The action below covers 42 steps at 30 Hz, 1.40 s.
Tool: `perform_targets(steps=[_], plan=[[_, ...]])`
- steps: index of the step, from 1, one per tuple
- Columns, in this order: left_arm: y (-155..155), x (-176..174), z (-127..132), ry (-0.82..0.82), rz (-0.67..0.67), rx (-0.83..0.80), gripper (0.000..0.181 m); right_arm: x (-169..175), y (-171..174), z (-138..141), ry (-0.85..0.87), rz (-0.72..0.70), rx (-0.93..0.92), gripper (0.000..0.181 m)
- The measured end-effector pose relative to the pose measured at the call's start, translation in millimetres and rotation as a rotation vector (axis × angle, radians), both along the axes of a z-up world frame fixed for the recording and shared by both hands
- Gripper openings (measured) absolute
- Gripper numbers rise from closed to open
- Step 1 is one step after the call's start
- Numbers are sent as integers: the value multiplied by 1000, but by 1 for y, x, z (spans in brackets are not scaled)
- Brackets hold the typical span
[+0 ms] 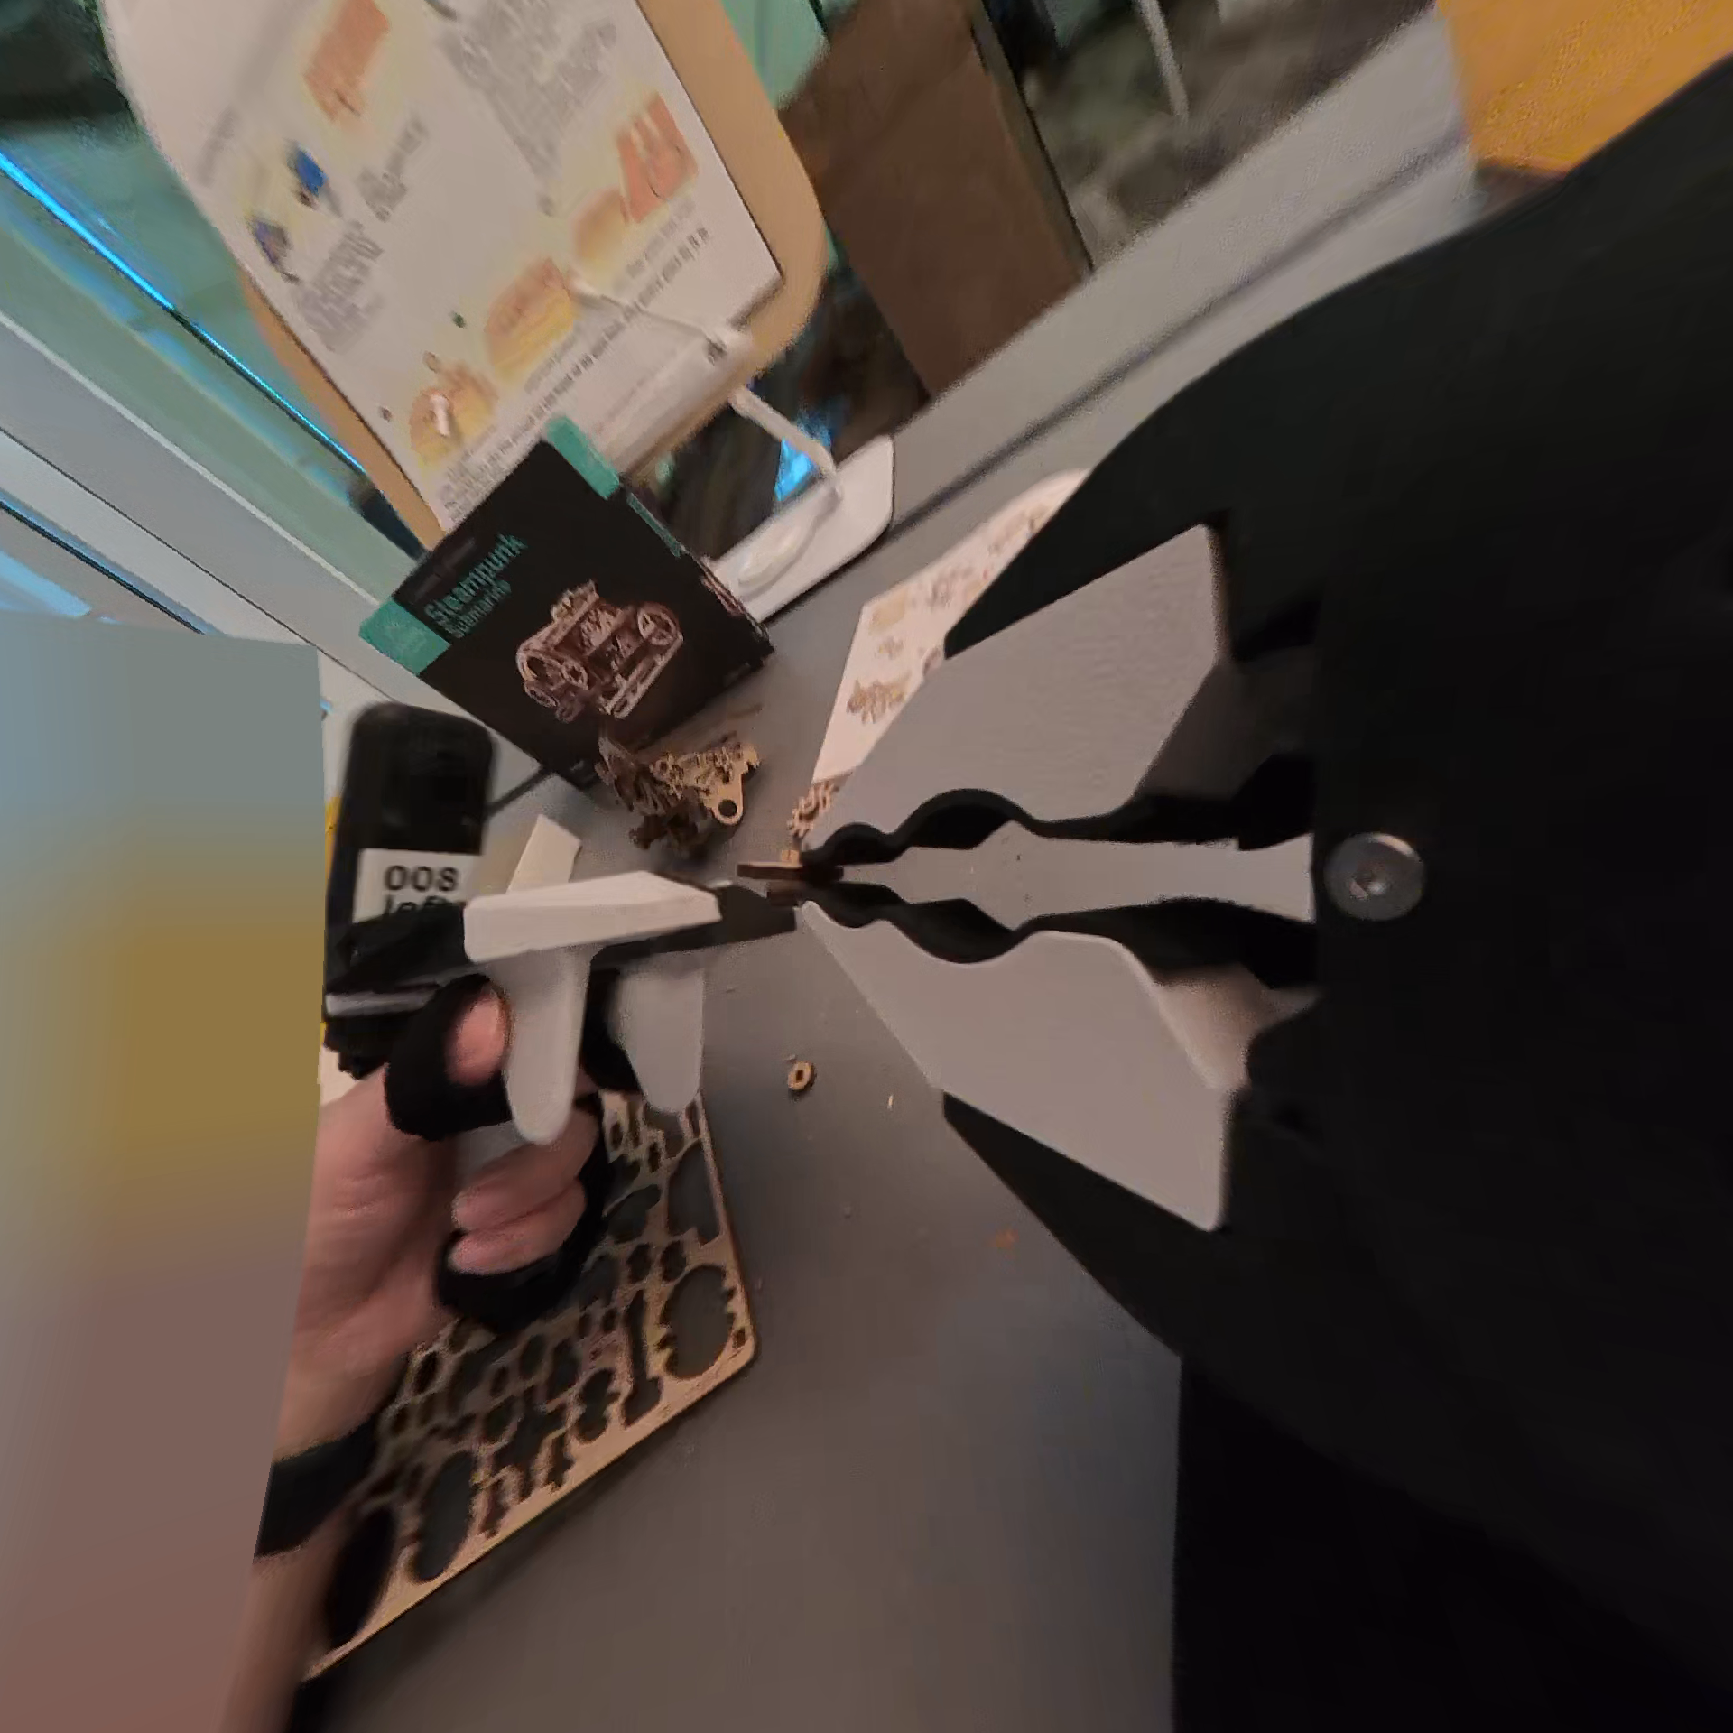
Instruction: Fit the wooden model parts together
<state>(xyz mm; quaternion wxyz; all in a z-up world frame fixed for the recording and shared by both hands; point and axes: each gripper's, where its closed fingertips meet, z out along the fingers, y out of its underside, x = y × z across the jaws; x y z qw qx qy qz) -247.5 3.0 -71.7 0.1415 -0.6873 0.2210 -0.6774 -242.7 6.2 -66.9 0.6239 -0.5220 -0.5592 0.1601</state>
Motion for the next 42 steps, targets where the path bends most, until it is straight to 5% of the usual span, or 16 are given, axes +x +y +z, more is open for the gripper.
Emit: perform_targets(steps=[6, 15, 21, 34, 42], plan=[[13, -10, 7, 187, 102, 579, 19, 1, -1, 5, 165, 95, -343, 1], [-4, 0, 12, 222, 75, 882, 19, -2, -13, 8, 223, 211, -527, 1], [-15, 1, 11, 198, 11, 886, 3, -5, -18, 4, 197, 239, -524, 1], [-29, 0, 11, 178, -82, 878, 0, -7, -28, 5, 191, 316, -559, 2], [-16, 0, 6, 141, -47, 441, 0, -4, -14, 3, 206, 247, -528, 19]])
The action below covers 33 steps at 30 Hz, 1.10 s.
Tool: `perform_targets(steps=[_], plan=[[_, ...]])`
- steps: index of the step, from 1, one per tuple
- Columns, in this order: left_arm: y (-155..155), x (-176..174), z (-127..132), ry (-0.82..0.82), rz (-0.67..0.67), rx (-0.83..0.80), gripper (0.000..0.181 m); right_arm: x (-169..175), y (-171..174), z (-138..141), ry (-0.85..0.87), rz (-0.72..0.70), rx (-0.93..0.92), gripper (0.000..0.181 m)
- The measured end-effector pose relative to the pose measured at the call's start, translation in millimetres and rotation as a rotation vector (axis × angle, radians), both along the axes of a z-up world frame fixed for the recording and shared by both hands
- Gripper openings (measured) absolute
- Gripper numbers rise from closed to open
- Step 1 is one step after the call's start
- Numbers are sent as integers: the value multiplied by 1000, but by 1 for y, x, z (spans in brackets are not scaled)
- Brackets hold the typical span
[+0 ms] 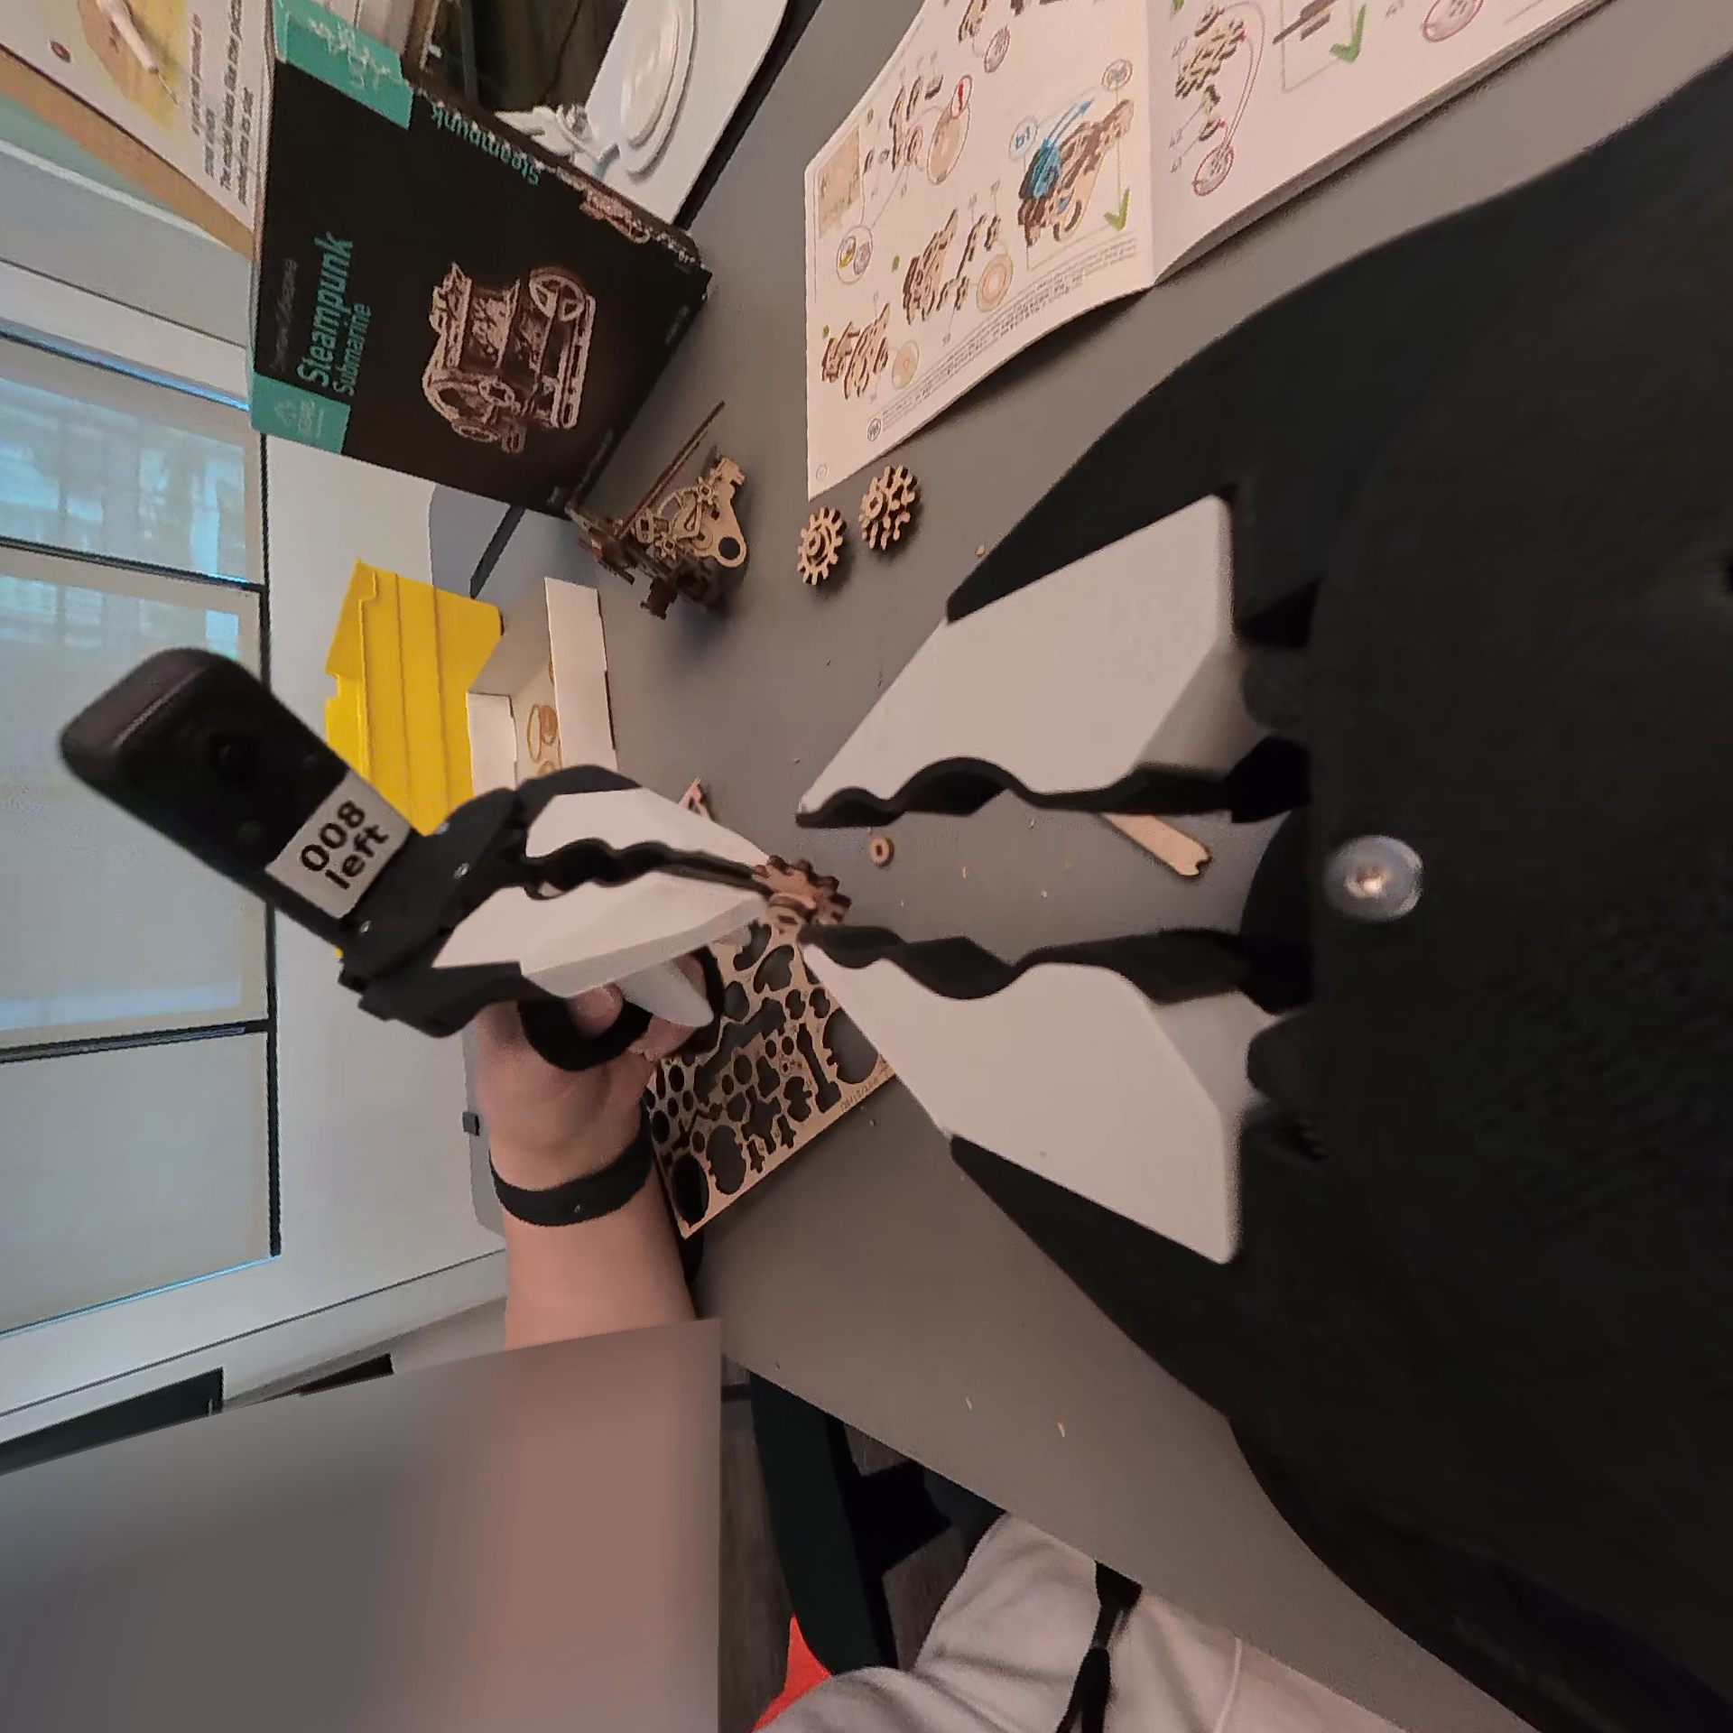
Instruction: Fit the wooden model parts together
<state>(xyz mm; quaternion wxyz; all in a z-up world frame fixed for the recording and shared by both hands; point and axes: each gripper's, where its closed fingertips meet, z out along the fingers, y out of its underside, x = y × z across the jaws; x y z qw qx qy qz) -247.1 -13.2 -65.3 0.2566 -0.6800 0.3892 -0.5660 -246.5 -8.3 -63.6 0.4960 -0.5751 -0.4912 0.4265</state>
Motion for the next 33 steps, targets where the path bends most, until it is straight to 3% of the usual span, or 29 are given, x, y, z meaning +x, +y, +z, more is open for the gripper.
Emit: perform_targets(steps=[3, 6, 11, 33], plan=[[7, -1, -7, -9, 32, -134, 0, 1, 5, 0, -23, -41, 59, 25], [14, -3, -18, 30, 77, -185, 0, 4, 7, 5, -80, -134, 288, 19], [19, -4, -32, 73, 135, -262, 0, -9, 2, -23, -310, -165, 491, 12], [25, -5, -49, 156, 213, -262, 1, -12, 21, -49, -450, -271, 326, 11]])
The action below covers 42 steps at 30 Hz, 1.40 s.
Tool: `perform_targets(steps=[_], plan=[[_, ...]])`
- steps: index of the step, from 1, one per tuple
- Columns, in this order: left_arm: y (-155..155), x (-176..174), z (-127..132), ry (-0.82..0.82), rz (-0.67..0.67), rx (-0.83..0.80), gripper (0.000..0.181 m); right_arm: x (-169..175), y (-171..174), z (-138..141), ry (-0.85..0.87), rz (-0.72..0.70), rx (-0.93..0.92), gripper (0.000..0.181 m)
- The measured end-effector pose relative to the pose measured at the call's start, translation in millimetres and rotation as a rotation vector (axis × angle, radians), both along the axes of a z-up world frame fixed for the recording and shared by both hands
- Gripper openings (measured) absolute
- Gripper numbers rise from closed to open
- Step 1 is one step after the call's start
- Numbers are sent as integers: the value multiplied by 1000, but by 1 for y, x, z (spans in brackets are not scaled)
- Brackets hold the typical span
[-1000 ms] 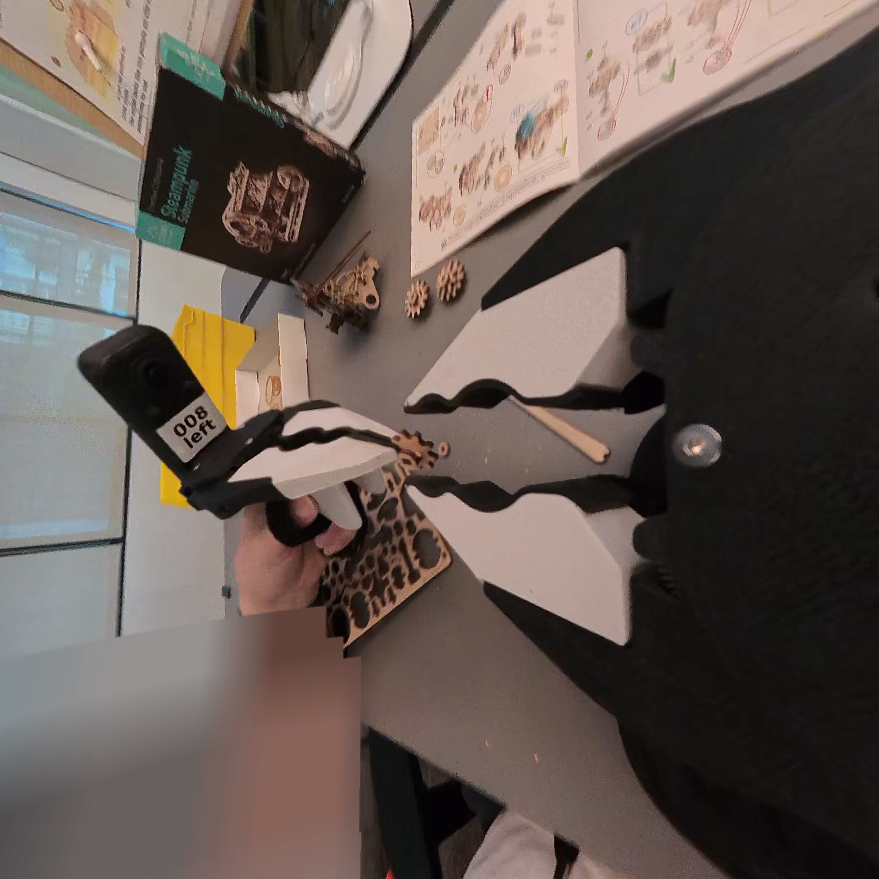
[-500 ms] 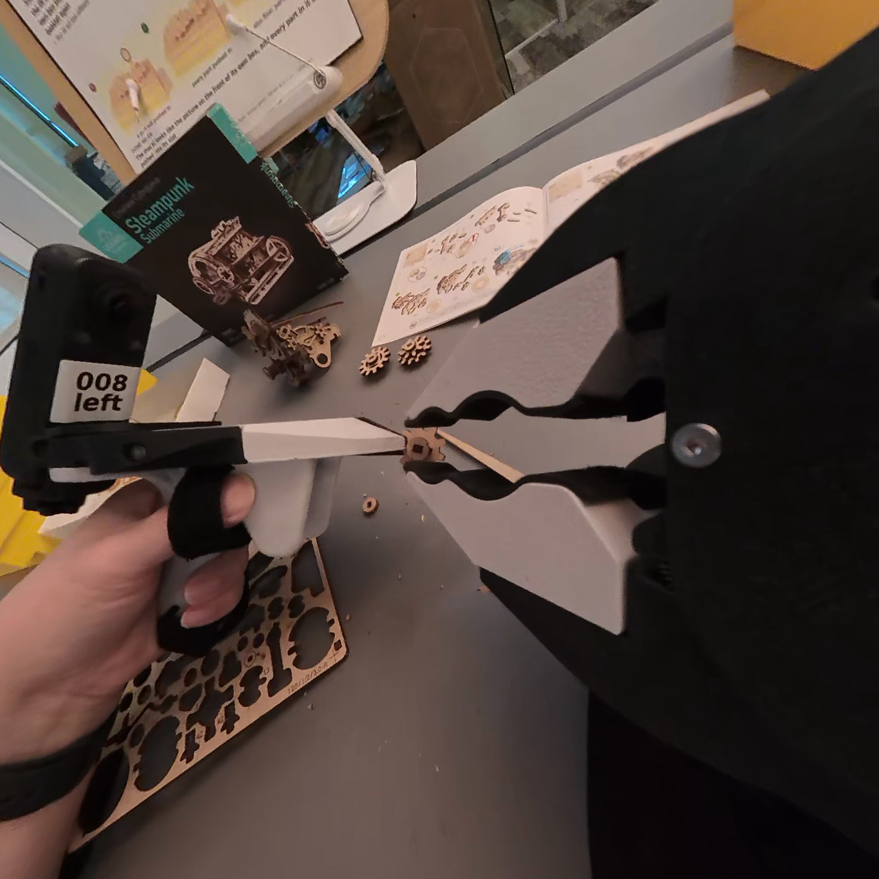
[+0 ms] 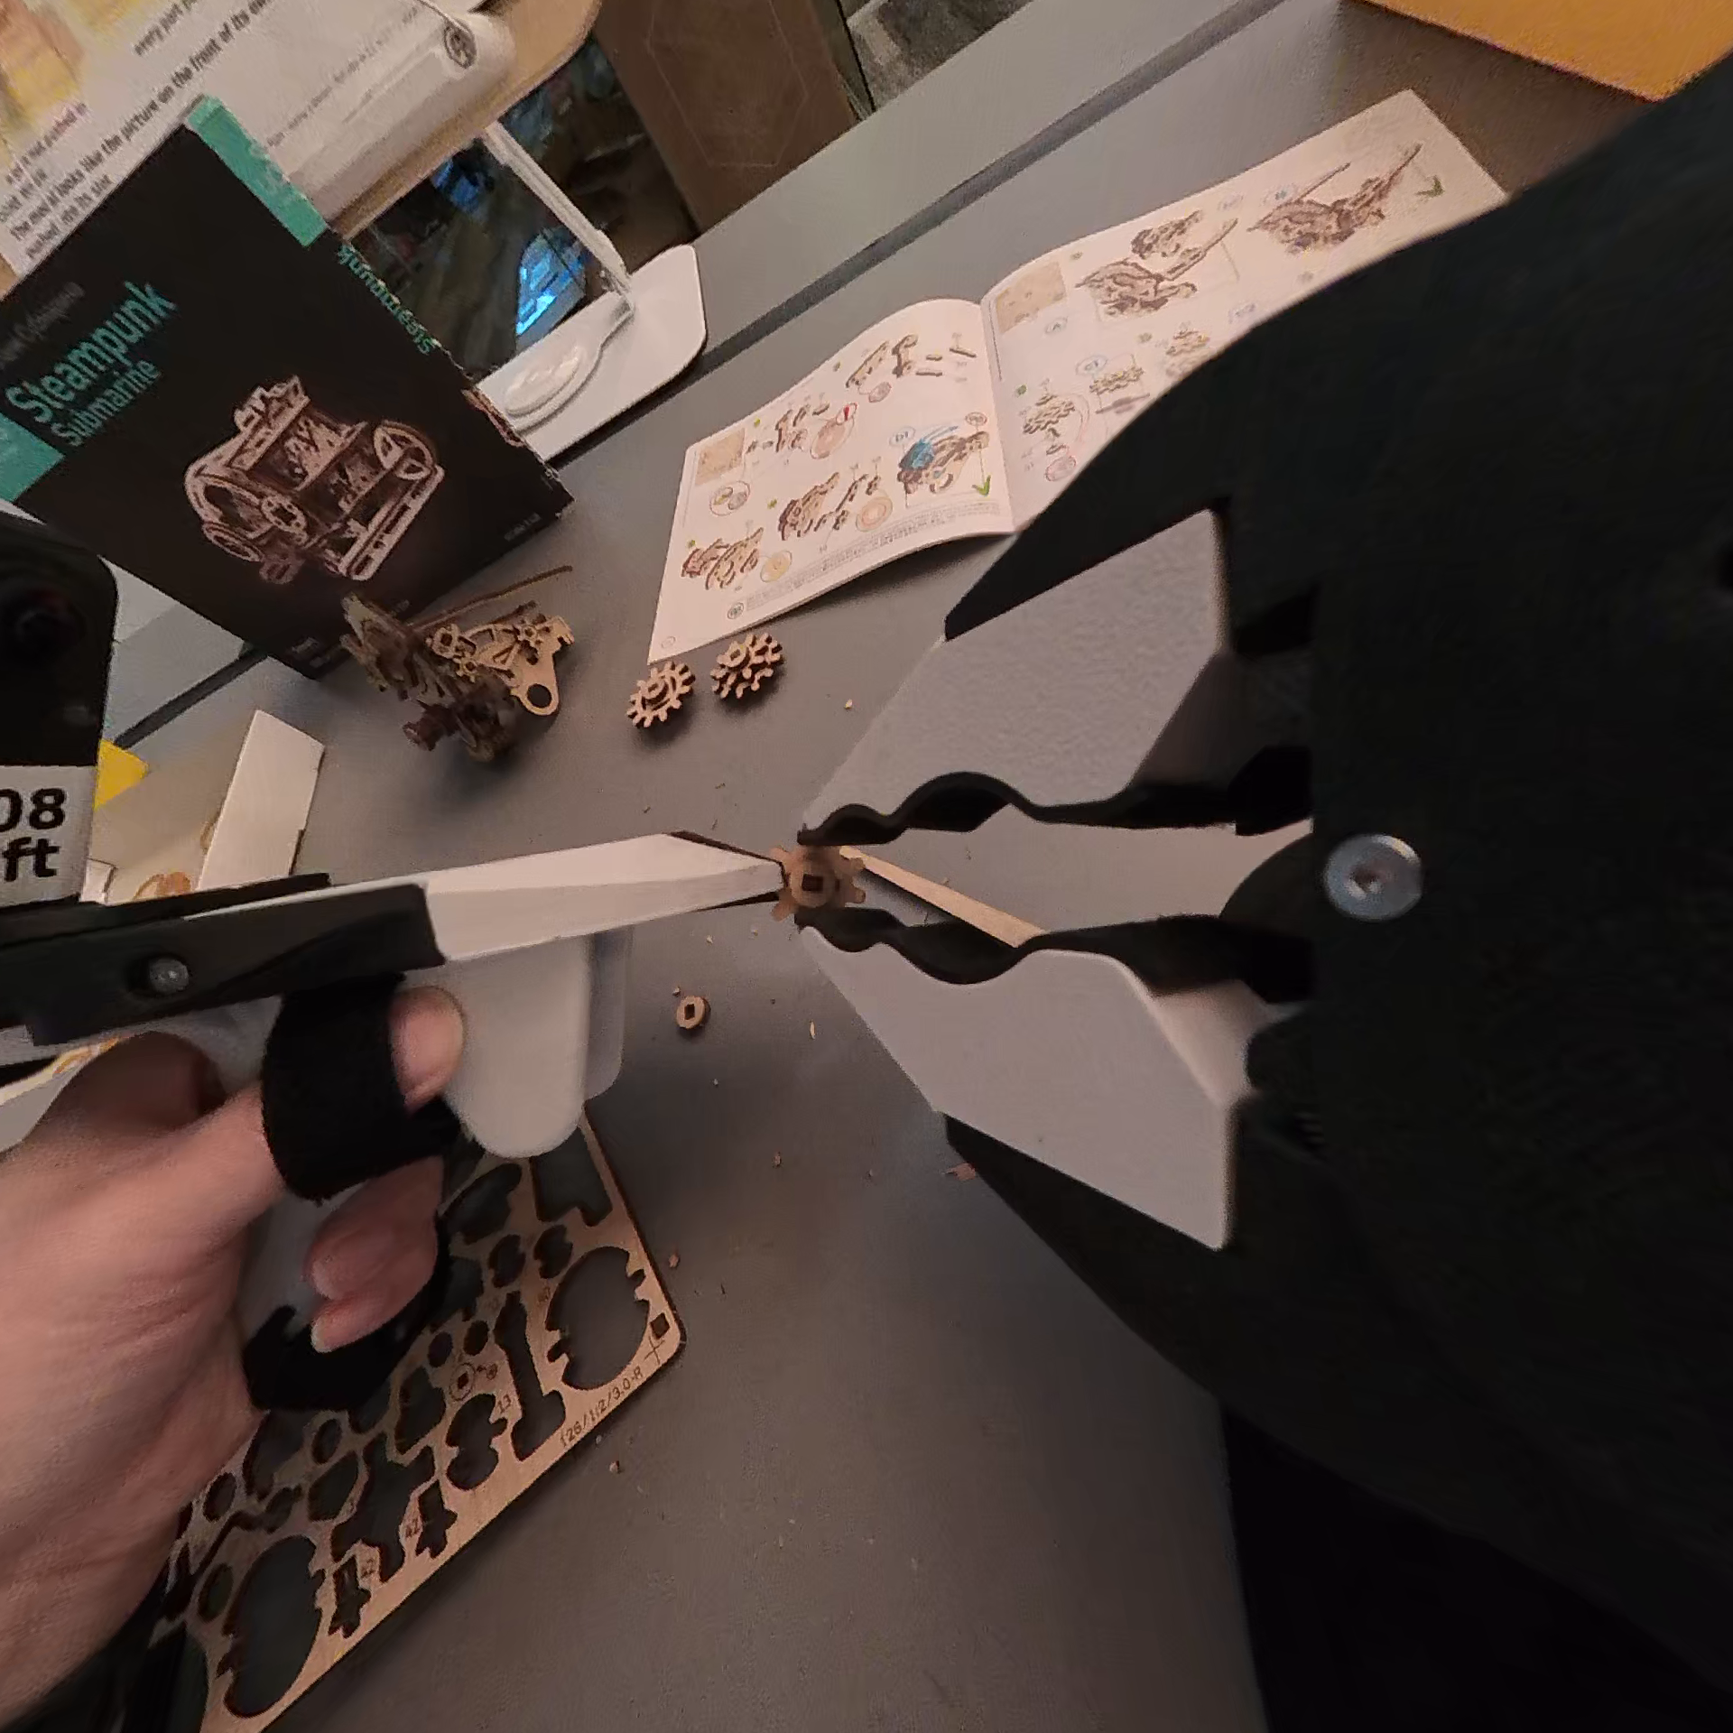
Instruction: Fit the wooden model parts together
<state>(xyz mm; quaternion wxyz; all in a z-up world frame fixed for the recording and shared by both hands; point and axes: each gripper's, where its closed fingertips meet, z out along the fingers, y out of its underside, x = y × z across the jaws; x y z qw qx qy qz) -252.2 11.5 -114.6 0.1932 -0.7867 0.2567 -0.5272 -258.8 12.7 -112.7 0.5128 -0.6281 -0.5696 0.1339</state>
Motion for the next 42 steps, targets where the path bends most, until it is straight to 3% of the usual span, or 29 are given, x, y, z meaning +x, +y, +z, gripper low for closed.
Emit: perform_targets(steps=[7, 13, 16, 21, 25, 29, 36, 42], plan=[[1, 0, 0, -28, 3, -39, 2, 0, 1, -2, -3, -17, -37, 8], [-1, 2, 19, -137, -19, -50, 3, 4, 1, 13, 191, 19, -198, 9], [9, -9, 41, -222, 20, -17, 11, 8, 0, 24, 327, 58, -325, 9], [43, -47, 65, -283, 152, 73, 10, 16, -12, 57, 630, 237, -642, 8], [55, -67, 84, -382, 202, 86, 7, 16, -20, 73, 749, 351, -820, 8], [59, -75, 89, -374, 210, 136, 3, -4, -25, 49, 566, 333, -844, 8], [72, -89, 76, -237, 241, 249, 4, -50, -18, -10, -48, 308, -743, 9], [71, -89, 72, -214, 227, 244, 3, -62, -6, -27, -190, 282, -934, 9]])
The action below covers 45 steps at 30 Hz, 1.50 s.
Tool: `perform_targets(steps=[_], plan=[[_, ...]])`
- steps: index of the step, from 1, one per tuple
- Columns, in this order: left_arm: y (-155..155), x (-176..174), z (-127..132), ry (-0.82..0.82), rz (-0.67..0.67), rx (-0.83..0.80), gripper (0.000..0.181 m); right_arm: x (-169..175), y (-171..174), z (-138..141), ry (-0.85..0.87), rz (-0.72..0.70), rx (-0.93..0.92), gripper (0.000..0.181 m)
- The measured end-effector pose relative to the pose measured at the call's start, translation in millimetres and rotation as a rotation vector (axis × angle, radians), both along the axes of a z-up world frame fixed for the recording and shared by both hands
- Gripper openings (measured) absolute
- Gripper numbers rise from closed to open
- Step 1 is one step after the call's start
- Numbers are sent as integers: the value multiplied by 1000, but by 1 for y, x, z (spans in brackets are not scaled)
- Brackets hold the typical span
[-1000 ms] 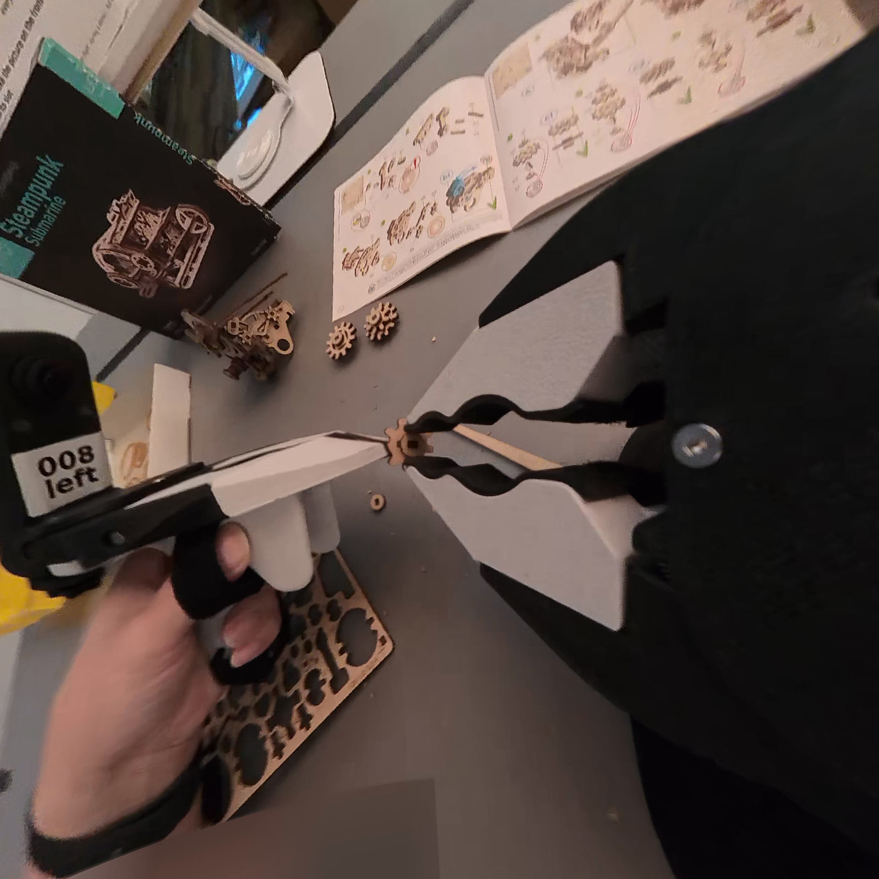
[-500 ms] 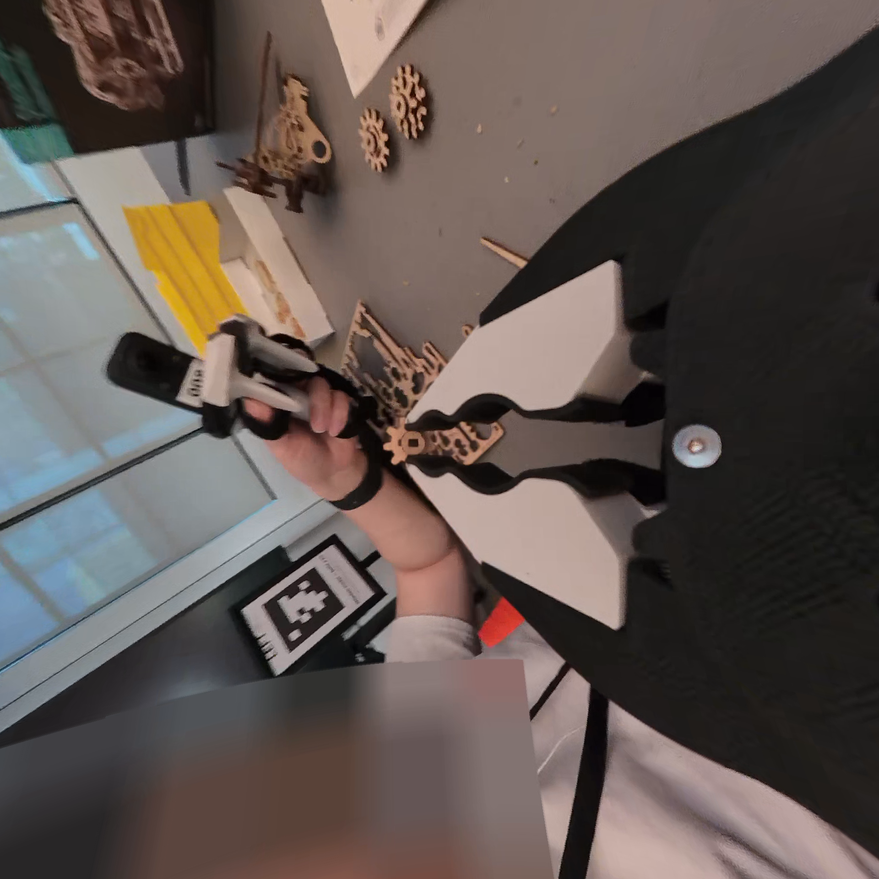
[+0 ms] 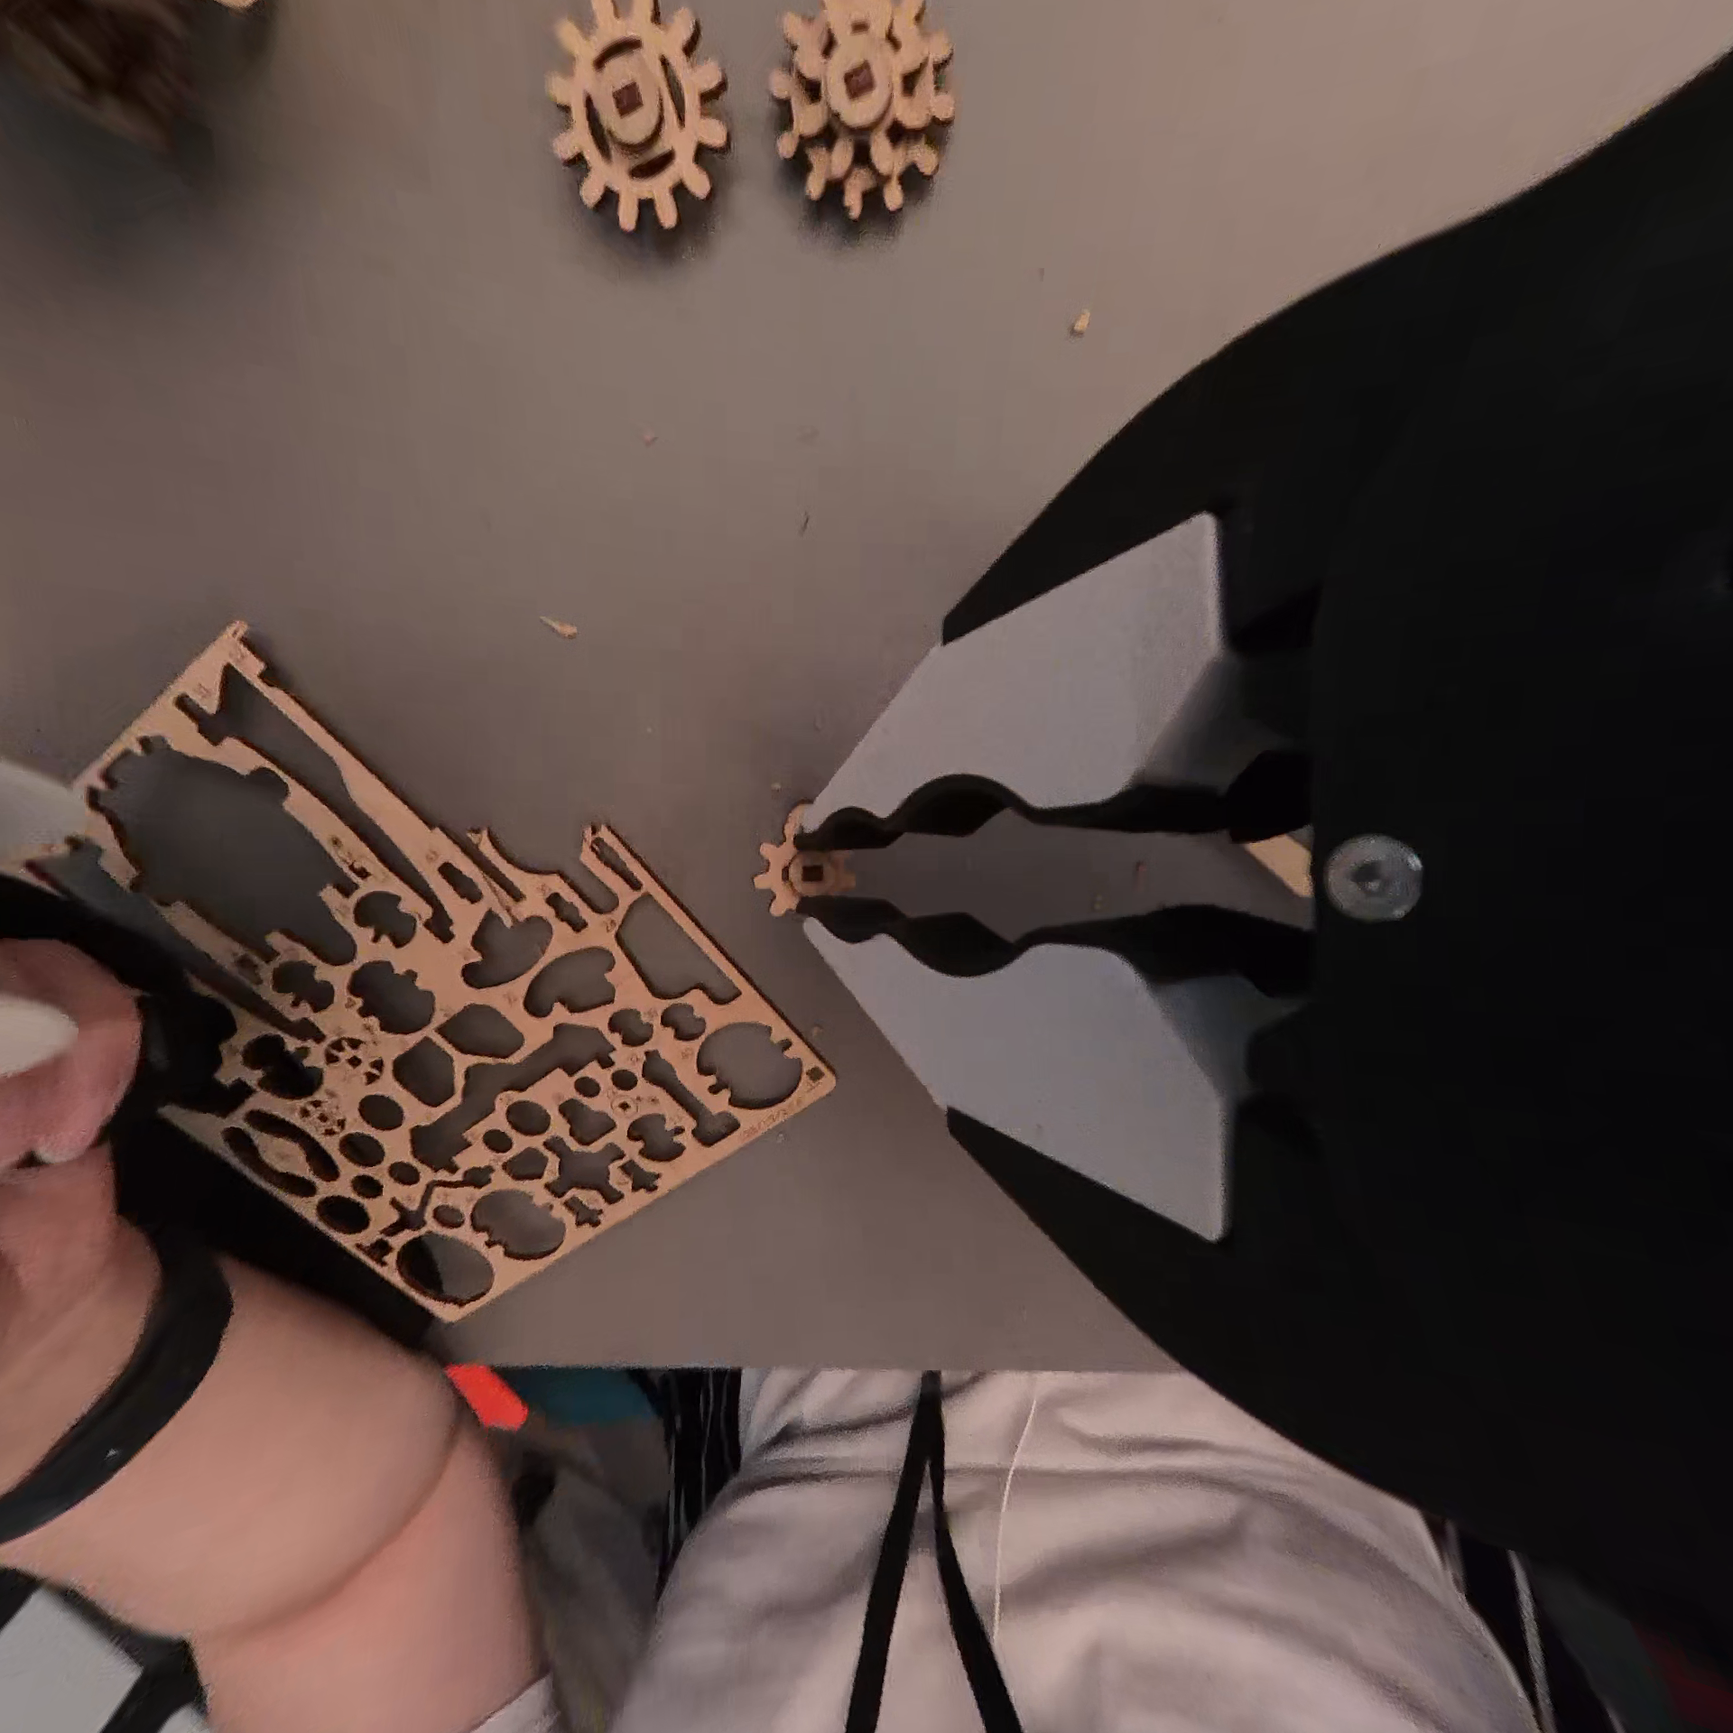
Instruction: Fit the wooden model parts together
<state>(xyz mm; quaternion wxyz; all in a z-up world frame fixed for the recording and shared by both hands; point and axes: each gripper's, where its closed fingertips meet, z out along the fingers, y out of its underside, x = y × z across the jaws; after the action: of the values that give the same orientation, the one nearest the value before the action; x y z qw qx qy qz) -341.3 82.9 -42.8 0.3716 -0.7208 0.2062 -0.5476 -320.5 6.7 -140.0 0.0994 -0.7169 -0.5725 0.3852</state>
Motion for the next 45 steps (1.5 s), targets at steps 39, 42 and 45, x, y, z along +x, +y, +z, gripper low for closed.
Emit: perform_targets(steps=[39, 42, 45], plan=[[-7, 9, -7, -12, -69, -51, 4, -1, -3, -9, -21, 1158, 814, 9], [-8, 10, -10, -1, -73, -57, 4, -3, -3, -12, -16, 1160, 801, 9], [-7, 10, -10, -3, -73, -60, 4, 0, -2, -16, -37, 1171, 785, 9]])
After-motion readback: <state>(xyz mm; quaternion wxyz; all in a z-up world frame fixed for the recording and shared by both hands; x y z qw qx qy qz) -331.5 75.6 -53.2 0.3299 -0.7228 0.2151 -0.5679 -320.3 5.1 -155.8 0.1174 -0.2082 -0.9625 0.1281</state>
